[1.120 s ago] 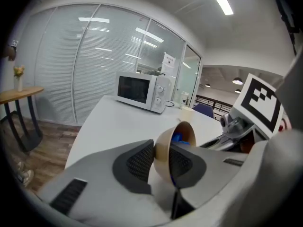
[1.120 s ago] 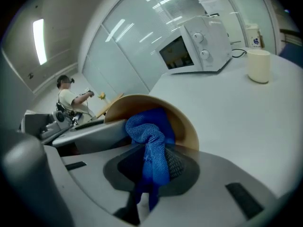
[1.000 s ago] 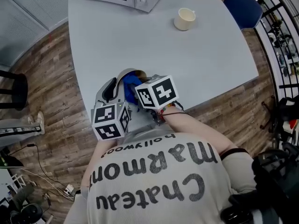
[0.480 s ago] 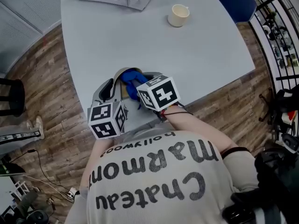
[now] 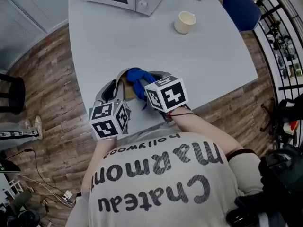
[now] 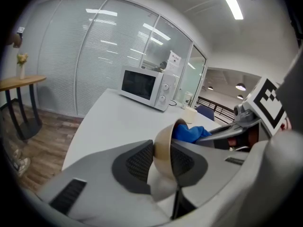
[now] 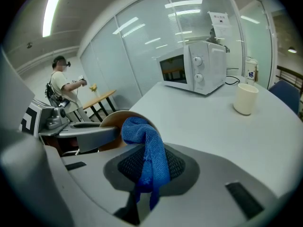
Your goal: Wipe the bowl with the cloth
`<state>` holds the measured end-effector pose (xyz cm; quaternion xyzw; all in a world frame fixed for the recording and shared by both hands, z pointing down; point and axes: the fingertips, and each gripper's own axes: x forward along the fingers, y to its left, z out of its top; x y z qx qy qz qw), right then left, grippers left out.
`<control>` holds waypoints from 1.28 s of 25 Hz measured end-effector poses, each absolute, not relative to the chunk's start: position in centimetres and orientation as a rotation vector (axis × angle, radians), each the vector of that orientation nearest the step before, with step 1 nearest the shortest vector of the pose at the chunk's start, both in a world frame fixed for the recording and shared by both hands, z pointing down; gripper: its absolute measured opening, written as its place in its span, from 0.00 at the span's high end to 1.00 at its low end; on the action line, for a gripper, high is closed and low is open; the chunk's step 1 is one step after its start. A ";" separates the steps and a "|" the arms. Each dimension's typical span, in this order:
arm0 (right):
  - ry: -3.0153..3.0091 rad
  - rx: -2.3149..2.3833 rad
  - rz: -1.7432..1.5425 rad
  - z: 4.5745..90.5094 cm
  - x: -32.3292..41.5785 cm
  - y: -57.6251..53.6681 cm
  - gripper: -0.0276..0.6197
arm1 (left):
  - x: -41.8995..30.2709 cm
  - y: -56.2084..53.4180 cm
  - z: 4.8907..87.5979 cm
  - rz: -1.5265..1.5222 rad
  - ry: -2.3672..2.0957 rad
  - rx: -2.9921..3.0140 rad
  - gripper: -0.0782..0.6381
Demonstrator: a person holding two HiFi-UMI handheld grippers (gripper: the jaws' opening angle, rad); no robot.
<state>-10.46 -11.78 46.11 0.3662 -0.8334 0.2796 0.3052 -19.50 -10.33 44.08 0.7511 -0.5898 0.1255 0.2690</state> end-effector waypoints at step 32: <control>-2.231 0.644 0.757 48.3 -12.0 -8.4 0.86 | -18.0 -10.3 44.3 0.151 -1.555 1.881 0.78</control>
